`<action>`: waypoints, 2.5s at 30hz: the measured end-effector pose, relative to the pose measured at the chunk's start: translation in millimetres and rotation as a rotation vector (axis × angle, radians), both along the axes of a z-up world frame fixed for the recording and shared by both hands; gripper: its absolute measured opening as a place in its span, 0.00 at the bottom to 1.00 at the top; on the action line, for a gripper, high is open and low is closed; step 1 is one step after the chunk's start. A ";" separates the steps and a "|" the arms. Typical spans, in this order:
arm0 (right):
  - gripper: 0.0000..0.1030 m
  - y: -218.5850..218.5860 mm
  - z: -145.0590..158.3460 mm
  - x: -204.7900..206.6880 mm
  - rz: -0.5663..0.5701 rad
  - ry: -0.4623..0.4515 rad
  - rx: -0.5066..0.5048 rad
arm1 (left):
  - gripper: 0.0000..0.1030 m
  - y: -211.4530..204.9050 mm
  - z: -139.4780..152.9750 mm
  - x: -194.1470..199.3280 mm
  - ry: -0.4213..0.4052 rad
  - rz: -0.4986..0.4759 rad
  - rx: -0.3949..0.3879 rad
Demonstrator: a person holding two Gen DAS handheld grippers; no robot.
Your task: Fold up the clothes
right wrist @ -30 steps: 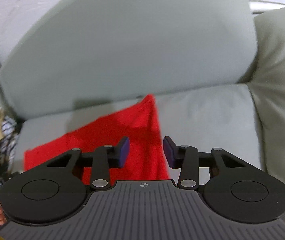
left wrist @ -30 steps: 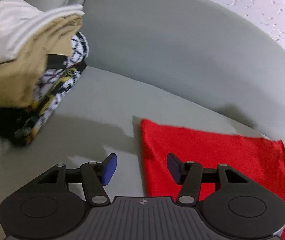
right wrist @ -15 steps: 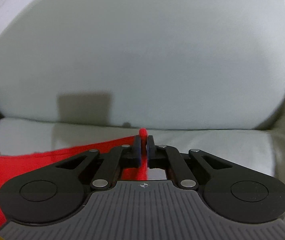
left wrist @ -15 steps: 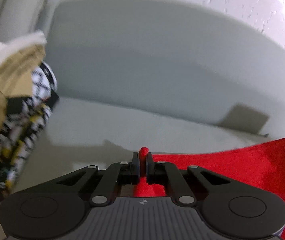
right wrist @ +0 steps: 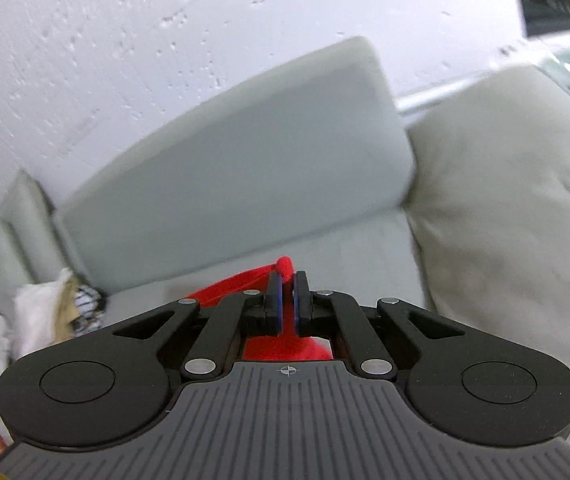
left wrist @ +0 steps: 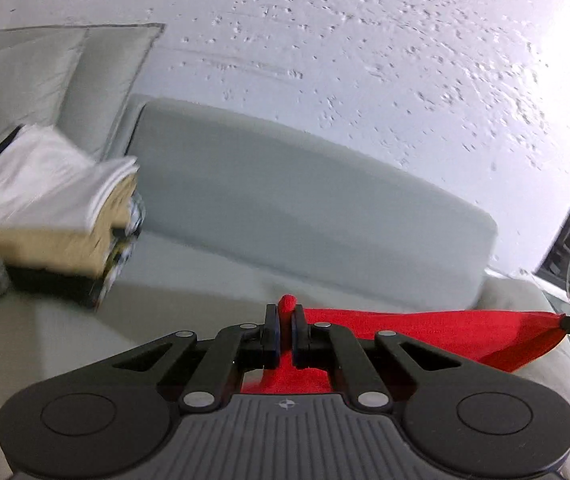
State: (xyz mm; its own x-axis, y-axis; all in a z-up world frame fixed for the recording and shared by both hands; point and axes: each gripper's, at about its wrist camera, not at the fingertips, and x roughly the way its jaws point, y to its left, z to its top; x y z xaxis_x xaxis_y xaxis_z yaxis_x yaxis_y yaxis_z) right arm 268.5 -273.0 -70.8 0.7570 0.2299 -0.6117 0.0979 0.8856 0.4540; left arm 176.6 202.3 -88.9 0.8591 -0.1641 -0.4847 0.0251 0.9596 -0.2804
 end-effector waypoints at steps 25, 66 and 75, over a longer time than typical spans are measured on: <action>0.23 -12.2 -147.4 -187.8 0.003 0.243 -0.132 | 0.32 -83.6 -128.1 -155.7 0.429 0.172 0.268; 0.54 32.7 -100.3 -204.7 0.139 0.085 0.017 | 0.38 -63.0 -90.2 -114.0 0.202 0.132 -0.048; 0.60 27.8 -127.7 -85.3 0.023 0.136 0.054 | 0.38 -16.9 -116.6 -18.5 0.287 0.196 -0.203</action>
